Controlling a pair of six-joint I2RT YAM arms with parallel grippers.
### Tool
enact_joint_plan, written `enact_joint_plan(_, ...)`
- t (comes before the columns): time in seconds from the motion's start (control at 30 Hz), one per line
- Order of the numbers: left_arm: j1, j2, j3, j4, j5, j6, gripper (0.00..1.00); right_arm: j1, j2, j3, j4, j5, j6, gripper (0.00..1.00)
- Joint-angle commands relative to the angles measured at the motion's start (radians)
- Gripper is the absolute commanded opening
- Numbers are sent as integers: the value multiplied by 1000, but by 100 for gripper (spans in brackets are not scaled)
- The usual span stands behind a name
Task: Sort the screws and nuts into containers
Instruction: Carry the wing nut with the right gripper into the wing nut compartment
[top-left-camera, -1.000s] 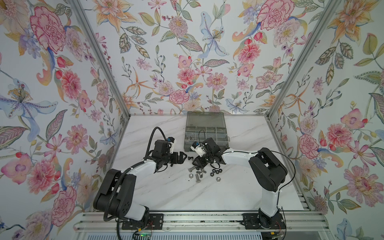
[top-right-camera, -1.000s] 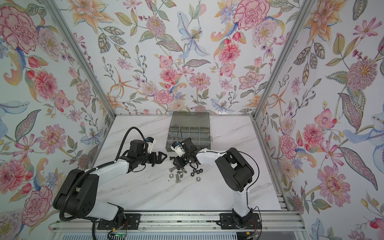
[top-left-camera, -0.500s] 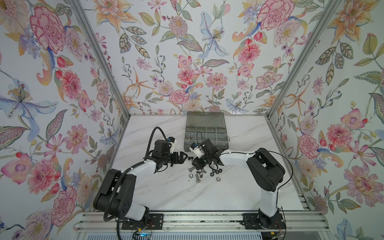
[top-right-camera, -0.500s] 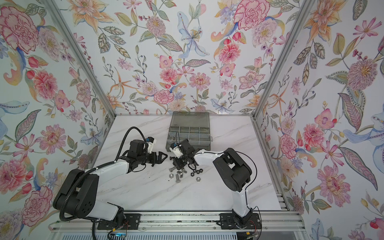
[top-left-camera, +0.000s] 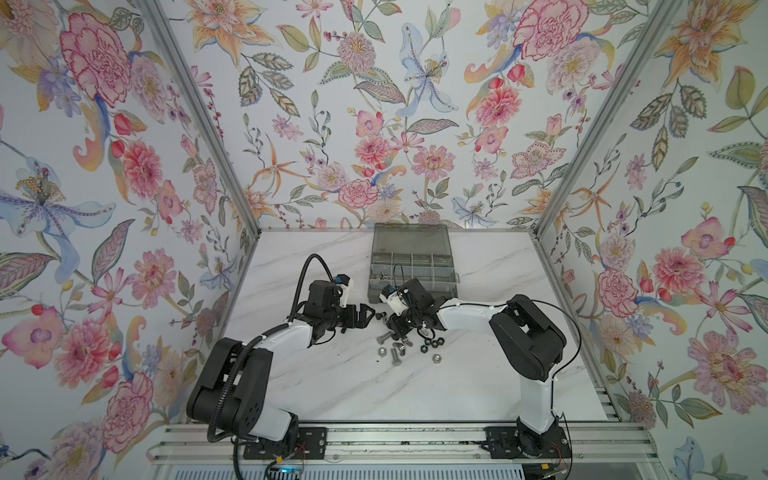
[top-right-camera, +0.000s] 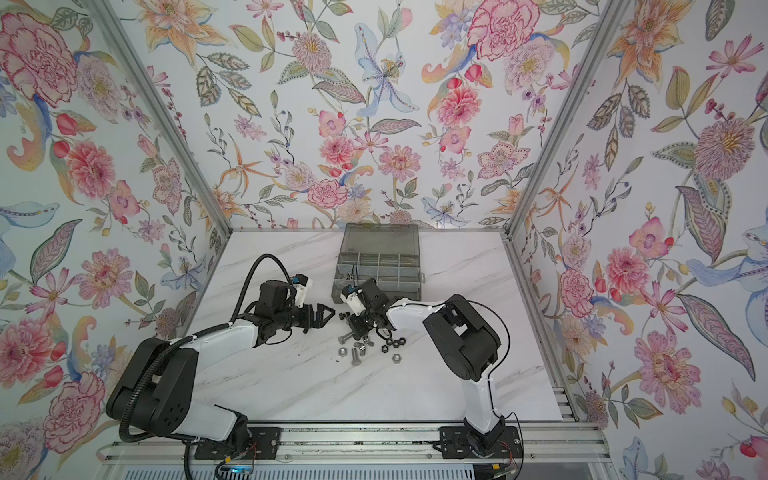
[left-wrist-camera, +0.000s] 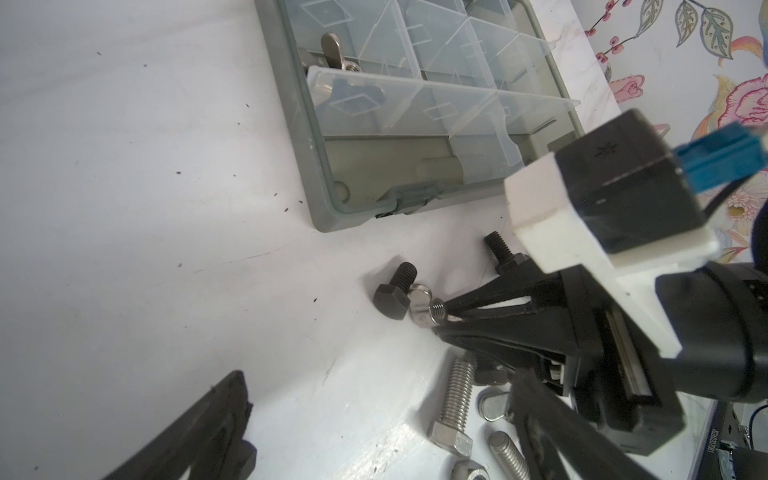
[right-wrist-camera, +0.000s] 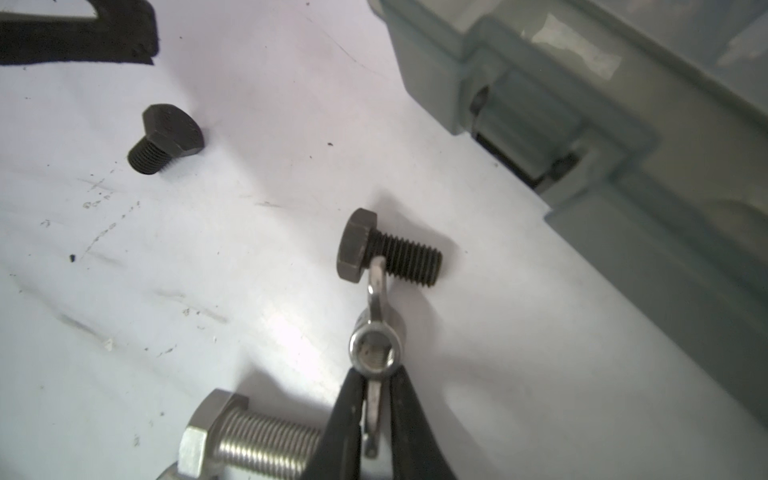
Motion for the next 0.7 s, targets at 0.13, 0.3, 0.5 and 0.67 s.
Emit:
enact_joint_plan(0.13, 7, -5, -20, 13, 16, 3, 100, -30, -23, -6, -9, -24, -5, 6)
enact_joint_plan(0.3, 7, 0, -20, 17, 19, 3, 100, -69, -79, -32, 33, -94, -2, 4)
enact_joint_plan(0.5, 8, 5, -20, 18, 21, 3, 99, -110, -147, -44, 70, -186, 3, 3)
enact_joint_plan(0.67, 9, 1, -23, 19, 22, 4, 99, -159, -178, -7, 69, -230, -13, 3)
